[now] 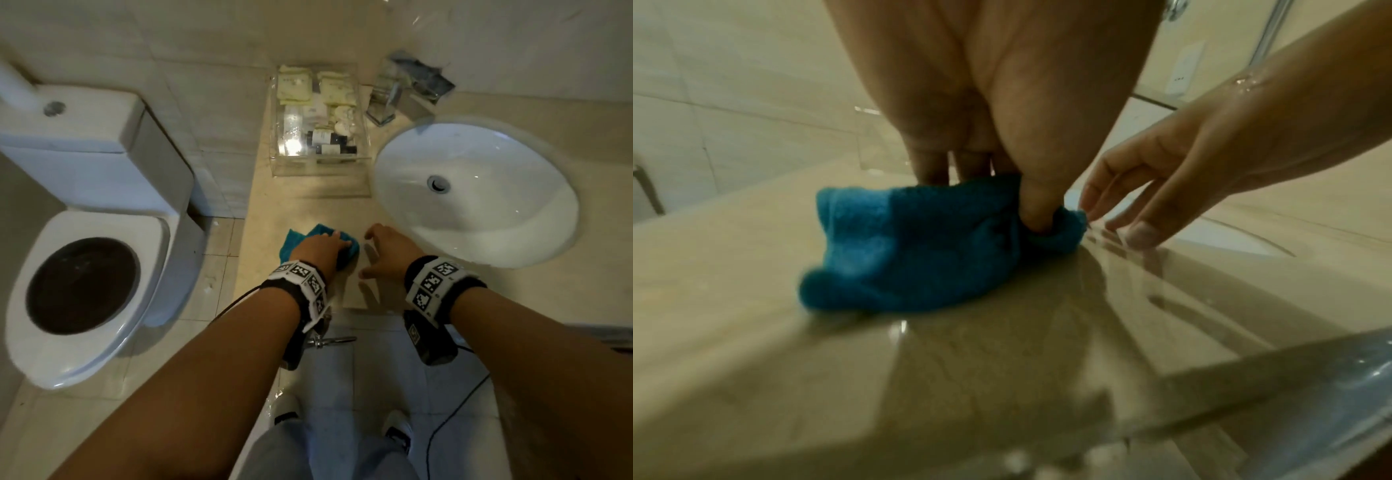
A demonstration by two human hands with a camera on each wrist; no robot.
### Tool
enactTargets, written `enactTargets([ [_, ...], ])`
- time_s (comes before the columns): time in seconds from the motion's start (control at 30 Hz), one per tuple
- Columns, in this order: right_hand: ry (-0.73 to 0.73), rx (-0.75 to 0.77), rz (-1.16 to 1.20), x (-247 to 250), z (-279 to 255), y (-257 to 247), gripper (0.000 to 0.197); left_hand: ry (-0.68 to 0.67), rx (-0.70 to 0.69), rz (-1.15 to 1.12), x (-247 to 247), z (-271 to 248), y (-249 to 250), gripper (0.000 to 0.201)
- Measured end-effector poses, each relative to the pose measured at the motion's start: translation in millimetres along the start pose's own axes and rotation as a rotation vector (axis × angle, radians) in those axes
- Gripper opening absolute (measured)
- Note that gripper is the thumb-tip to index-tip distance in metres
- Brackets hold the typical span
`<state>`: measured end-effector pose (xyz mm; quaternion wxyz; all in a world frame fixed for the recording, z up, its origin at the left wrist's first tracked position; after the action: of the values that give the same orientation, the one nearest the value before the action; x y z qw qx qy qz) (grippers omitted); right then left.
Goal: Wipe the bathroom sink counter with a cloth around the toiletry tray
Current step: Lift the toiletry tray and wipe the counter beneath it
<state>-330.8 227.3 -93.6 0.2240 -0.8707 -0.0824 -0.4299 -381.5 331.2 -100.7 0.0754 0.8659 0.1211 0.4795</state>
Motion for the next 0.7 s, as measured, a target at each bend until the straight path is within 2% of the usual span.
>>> enactTargets([
  [0.07,0.013,0.014,0.024,11,-12,-4,0.069,0.062,0.016,-0.063,11,-16,-2,0.040],
  [0.17,0.069,0.062,0.125,32,-32,-20,0.063,0.246,0.041,-0.230,44,-41,-8,0.031],
  [0.27,0.110,0.136,0.259,54,-55,-44,0.062,0.417,-0.014,-0.370,82,-67,-7,0.024],
  [0.43,0.204,0.233,0.528,100,-87,-70,0.057,0.589,-0.062,-0.602,133,-103,9,0.018],
  [0.57,0.142,0.282,0.780,128,-117,-75,0.066,0.668,-0.100,-0.736,162,-120,33,0.012],
  [0.63,0.146,0.293,0.783,141,-131,-71,0.074,0.666,-0.119,-0.821,173,-125,43,0.016],
  [0.7,0.196,0.296,0.754,154,-141,-64,0.073,0.638,-0.148,-0.885,182,-128,55,0.017],
])
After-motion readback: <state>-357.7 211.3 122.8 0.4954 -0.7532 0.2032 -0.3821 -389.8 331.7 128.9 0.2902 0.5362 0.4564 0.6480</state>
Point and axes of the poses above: each hand's wrist, its own z-axis towards the middle knuckle, its own x-axis out of the back of the hand, y = z × x, the point moved 7 cm from there along z, towards the middle knuckle, and after that the axes turned 1 degree about -z, right-handed, at the moved point
